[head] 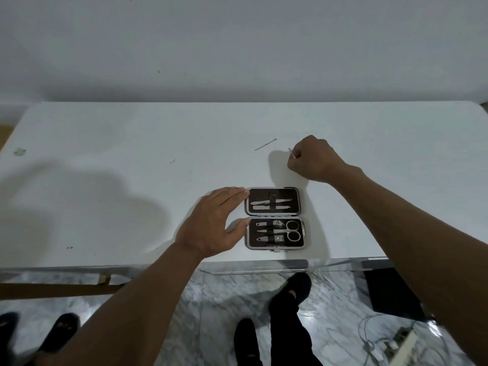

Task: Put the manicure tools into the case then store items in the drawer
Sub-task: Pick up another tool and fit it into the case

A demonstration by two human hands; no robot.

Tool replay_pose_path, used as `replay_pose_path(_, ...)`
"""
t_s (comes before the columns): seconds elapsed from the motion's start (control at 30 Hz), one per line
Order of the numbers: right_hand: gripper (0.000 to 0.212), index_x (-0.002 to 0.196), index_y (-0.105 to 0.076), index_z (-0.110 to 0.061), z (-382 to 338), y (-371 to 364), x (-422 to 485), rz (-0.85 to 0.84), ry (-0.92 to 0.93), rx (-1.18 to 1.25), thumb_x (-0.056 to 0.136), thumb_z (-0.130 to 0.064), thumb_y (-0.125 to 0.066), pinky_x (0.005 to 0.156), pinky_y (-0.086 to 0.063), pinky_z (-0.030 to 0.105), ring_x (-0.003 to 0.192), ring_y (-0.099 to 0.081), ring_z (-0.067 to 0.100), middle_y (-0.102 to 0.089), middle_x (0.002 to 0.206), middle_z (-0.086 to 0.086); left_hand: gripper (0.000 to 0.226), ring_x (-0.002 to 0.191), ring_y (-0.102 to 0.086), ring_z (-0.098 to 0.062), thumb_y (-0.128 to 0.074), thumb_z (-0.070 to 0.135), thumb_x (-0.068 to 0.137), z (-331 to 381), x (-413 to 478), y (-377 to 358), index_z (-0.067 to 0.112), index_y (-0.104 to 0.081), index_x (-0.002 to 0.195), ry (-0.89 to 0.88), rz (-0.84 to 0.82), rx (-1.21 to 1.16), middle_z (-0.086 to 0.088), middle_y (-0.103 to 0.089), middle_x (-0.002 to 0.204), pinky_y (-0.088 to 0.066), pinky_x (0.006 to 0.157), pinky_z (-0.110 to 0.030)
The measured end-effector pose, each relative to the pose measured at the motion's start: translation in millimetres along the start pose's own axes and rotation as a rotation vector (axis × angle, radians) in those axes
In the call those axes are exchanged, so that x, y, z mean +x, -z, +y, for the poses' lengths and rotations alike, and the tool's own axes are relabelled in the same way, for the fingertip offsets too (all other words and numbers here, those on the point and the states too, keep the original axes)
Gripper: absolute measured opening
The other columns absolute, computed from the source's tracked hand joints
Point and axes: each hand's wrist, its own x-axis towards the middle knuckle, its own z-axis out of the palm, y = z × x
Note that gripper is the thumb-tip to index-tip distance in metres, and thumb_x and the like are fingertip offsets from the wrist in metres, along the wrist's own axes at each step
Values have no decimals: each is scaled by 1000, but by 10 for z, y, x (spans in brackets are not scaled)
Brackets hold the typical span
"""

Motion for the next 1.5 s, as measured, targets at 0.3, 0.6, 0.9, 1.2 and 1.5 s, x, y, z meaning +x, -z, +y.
replay_pose_path(0.3, 26, 101, -68, -13, 14, 97, -575, -106, 196, -23, 95, -13, -43, 81, -53, 34, 84, -65, 25, -62, 85, -2, 55, 126, -48, -14, -54, 43, 86, 12, -10, 3, 15, -54, 134, 7, -4, 5, 1, -55, 136, -40, 106, -36)
replay_pose_path(0.6, 6, 88, -68, -15, 170, 51, -715, -12, 201, 44, 86, -14, -63, 75, -52, 31, 83, -66, 20, -74, 86, 3, 57, 127, -47, -14, -52, 44, 86, -11, -7, -13, 17, -52, 136, 7, -16, 1, 2, -55, 137, -40, 106, -39)
replay_pose_path(0.9, 12, 90, -72, -16, 244, -51, -685, -9, 286, -149, 85, -11, -62, 73, -44, 27, 87, -65, 25, -72, 91, 4, 56, 126, -47, -14, -53, 44, 86, -12, -10, -12, 16, -53, 135, 6, -2, -1, 2, -56, 136, -39, 107, -34)
replay_pose_path(1.2, 36, 111, -72, -20, 250, -20, -686, -36, 381, -317, 87, -2, -51, 84, -46, 33, 104, -61, 27, -66, 113, 6, 56, 126, -49, -15, -54, 42, 85, -12, -7, -23, 16, -53, 135, 1, -2, -15, 2, -56, 136, -42, 104, -40)
replay_pose_path(1.5, 35, 107, -70, -30, 189, -73, -717, 25, 365, -425, 88, -8, -52, 77, -53, 39, 95, -63, 32, -68, 107, 1, 56, 126, -49, -15, -54, 41, 86, -20, -10, -22, 15, -53, 135, 0, -3, -13, 1, -56, 136, -42, 104, -40)
